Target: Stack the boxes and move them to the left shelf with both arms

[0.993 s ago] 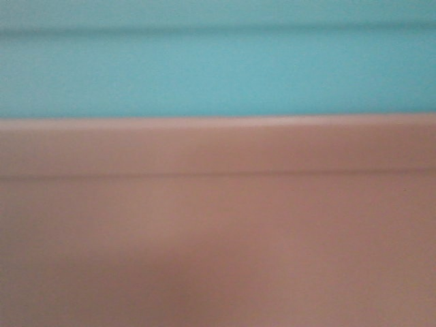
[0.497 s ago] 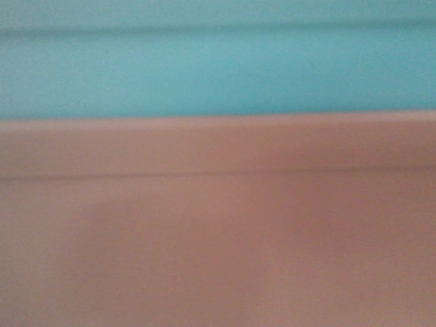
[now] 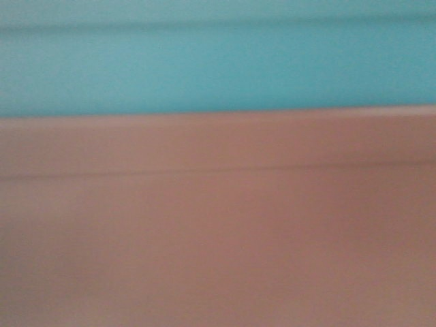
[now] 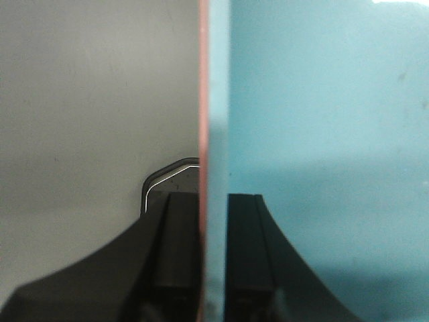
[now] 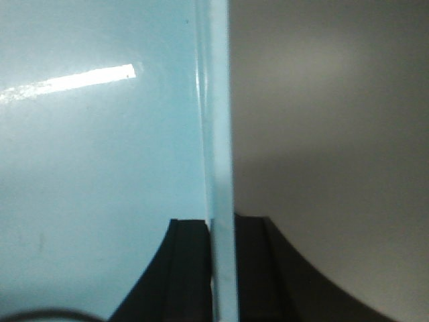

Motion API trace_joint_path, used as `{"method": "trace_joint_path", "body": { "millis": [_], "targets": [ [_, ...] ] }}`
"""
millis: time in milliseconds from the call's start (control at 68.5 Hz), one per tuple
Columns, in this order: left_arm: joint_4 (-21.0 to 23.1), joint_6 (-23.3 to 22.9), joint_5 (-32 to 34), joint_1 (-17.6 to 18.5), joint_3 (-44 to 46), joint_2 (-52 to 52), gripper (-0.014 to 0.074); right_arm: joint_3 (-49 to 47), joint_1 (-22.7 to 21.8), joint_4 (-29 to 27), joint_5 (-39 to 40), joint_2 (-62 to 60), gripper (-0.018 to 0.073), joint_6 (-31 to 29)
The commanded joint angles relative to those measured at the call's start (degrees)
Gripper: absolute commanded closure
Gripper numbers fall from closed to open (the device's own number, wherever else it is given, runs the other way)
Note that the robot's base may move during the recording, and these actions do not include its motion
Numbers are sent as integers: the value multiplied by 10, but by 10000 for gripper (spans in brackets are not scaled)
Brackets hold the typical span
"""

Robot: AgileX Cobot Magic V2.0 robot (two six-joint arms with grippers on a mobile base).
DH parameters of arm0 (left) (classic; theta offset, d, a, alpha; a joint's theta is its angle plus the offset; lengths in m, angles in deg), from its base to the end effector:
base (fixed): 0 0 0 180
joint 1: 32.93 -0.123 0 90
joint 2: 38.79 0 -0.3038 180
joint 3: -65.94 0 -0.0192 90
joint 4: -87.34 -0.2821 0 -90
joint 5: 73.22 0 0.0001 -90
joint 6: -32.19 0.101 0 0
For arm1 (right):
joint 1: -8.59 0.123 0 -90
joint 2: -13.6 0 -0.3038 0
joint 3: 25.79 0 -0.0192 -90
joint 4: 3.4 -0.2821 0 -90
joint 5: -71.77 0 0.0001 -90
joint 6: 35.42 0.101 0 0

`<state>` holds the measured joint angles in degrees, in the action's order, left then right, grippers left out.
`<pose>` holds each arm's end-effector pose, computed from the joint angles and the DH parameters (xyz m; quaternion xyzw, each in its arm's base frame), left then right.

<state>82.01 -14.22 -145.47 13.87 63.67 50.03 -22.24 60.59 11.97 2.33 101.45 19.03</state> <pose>0.2153 -0.2162 0.3442 0.0110 0.9883 -0.0736 0.1328 0.2071 0.2243 0.3468 -0.0046 0.9775 0.0535 0.2039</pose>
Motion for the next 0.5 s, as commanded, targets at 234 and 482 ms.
{"method": "trace_joint_path", "body": {
  "millis": [234, 482],
  "targets": [
    [121, -7, -45, 21, 28, -21, 599, -27, 13, -54, -52, -19, 530, 5],
    [124, -7, -45, 21, 28, -21, 599, -27, 13, -54, -52, -19, 530, 5]
  ]
}}
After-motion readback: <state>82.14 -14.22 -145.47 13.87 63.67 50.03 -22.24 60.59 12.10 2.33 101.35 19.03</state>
